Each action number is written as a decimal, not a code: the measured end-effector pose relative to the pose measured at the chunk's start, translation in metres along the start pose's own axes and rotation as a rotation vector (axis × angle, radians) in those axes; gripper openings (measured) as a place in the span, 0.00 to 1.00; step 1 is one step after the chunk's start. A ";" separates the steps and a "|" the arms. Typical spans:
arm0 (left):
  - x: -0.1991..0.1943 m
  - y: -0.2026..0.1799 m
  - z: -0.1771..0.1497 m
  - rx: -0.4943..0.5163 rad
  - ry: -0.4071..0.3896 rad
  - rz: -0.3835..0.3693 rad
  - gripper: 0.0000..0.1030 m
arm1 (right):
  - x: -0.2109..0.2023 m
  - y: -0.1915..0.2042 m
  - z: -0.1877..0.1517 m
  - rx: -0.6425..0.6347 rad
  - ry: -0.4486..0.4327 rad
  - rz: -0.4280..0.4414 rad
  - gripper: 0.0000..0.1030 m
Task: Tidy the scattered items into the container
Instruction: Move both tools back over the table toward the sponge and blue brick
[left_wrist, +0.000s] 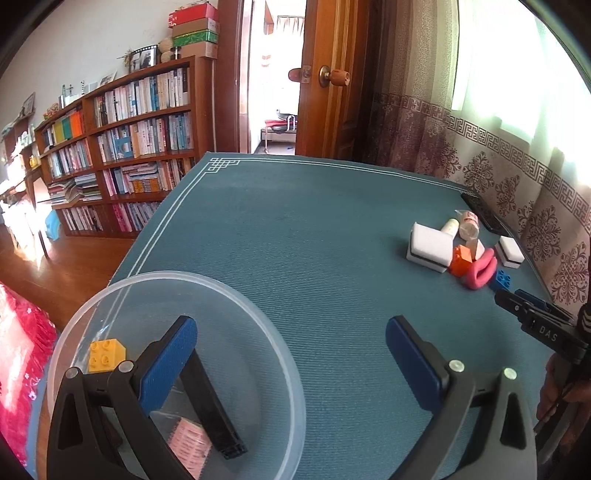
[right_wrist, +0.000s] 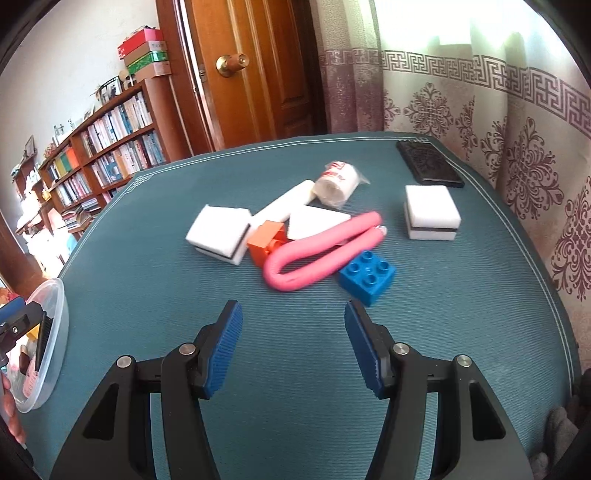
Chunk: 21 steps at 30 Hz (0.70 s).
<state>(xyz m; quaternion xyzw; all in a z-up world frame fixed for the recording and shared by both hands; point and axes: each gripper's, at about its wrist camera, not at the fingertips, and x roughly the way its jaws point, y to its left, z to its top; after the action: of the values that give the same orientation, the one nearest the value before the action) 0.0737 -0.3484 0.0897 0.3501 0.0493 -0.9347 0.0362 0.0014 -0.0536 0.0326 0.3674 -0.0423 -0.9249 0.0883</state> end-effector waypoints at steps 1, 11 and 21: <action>0.002 -0.005 0.001 0.007 0.003 -0.007 1.00 | 0.000 -0.005 0.001 0.004 -0.001 -0.008 0.60; 0.022 -0.053 0.014 0.072 0.022 -0.062 1.00 | 0.018 -0.046 0.008 0.051 0.027 -0.026 0.60; 0.048 -0.096 0.034 0.149 0.049 -0.095 1.00 | 0.049 -0.057 0.021 0.068 0.058 -0.007 0.60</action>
<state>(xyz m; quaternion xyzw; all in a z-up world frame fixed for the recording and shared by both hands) 0.0064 -0.2590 0.0900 0.3721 -0.0028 -0.9275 -0.0352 -0.0555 -0.0072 0.0072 0.3969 -0.0698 -0.9122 0.0736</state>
